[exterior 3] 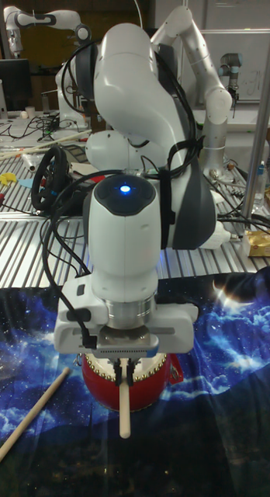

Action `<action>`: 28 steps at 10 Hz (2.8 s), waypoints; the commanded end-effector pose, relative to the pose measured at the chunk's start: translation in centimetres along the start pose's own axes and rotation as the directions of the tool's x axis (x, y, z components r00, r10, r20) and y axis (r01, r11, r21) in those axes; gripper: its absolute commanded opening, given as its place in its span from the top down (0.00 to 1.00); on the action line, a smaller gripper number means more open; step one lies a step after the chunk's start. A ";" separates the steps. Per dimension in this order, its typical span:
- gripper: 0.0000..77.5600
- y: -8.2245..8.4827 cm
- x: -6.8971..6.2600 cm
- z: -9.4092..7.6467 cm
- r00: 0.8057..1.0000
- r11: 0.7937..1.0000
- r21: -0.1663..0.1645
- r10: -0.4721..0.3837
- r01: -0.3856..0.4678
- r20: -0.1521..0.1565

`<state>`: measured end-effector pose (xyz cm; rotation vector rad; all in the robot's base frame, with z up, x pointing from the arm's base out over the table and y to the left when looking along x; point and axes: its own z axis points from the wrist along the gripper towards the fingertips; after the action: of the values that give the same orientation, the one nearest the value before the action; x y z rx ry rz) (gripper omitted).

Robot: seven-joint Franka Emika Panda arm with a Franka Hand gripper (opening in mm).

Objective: Play the drum

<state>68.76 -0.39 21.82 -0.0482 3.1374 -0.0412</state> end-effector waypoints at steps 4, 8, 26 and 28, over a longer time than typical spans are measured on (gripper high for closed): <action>0.98 0.4 0.8 1.2 0.998 1.000 0.002 -0.006 0.006 -0.057; 0.98 -0.1 0.3 2.3 0.997 1.000 0.000 -0.028 0.028 -0.075; 0.98 -0.2 0.8 1.9 0.999 1.000 0.000 -0.010 0.010 -0.053; 0.98 -0.3 1.0 1.6 0.998 1.000 0.000 -0.011 0.011 -0.055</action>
<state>67.88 -0.58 19.72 -0.0587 3.1910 -0.0403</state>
